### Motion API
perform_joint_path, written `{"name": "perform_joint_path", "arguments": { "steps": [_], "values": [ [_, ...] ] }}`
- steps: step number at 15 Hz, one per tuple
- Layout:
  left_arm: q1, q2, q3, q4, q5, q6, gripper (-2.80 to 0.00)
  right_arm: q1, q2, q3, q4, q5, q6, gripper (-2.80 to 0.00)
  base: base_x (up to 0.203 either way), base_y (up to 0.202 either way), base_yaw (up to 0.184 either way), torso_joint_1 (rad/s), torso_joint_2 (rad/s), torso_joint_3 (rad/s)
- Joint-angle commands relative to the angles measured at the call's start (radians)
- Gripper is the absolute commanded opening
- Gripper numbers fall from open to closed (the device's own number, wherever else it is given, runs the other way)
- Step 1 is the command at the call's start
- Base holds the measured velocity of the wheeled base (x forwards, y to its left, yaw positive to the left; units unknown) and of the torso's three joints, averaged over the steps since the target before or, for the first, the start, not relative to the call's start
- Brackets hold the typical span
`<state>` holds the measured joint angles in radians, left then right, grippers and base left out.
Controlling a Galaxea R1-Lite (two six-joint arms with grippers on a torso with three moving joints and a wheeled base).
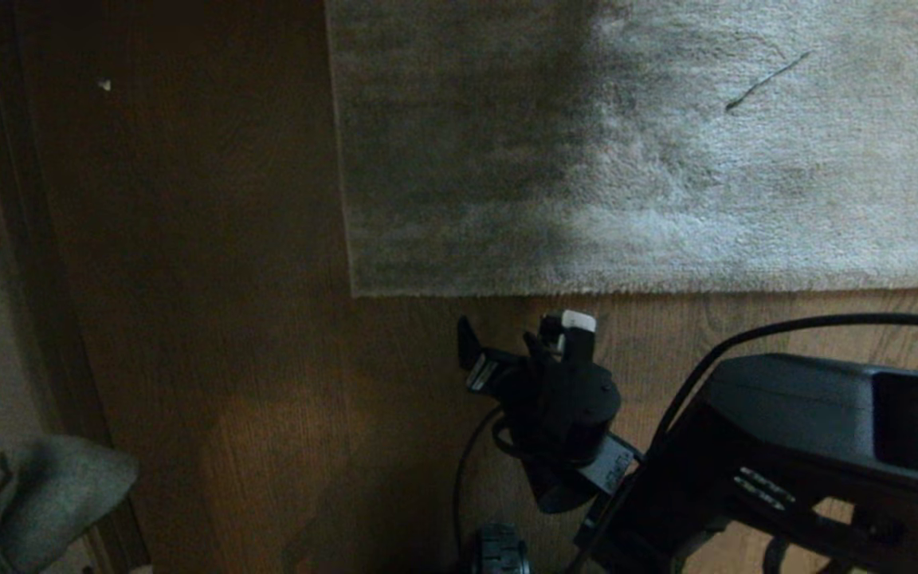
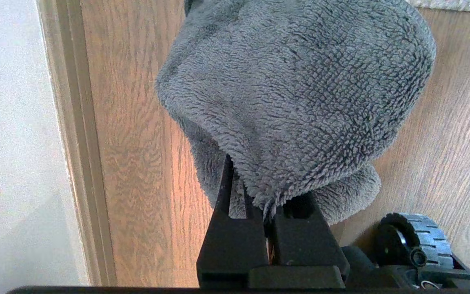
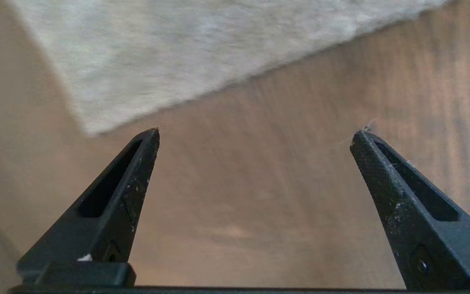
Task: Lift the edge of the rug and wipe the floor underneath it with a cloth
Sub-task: Lift up the carpet
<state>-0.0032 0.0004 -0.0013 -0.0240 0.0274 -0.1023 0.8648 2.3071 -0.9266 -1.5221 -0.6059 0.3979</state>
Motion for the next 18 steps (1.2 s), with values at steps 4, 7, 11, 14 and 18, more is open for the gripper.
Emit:
{"name": "perform_joint_path", "arguments": {
  "steps": [4,7,11,14,18],
  "values": [
    [0.001,0.000,0.001,-0.001,0.000,0.000,-2.80,-0.064,0.043,-0.032,-0.048,-0.008,-0.002,0.00,0.000,0.000,0.000,0.000,0.00,0.000],
    [0.000,0.000,0.000,-0.001,0.000,0.000,-2.80,-0.091,0.059,-0.066,-0.048,-0.008,-0.027,0.00,0.000,0.000,0.000,0.000,0.00,0.000],
    [0.002,0.000,0.001,-0.001,0.000,0.000,-2.80,-0.105,0.064,-0.097,-0.048,-0.008,-0.036,0.00,0.000,0.000,0.000,0.000,0.00,0.000],
    [0.001,0.000,0.001,-0.001,0.000,0.000,-2.80,-0.113,0.064,-0.129,-0.048,-0.008,-0.037,0.00,0.000,0.000,0.000,0.000,0.00,0.000],
    [0.000,0.000,0.000,-0.001,0.000,0.000,-2.80,-0.124,0.064,-0.171,-0.048,-0.007,-0.052,0.00,0.000,0.000,0.000,0.000,0.00,0.000]
  ]
}}
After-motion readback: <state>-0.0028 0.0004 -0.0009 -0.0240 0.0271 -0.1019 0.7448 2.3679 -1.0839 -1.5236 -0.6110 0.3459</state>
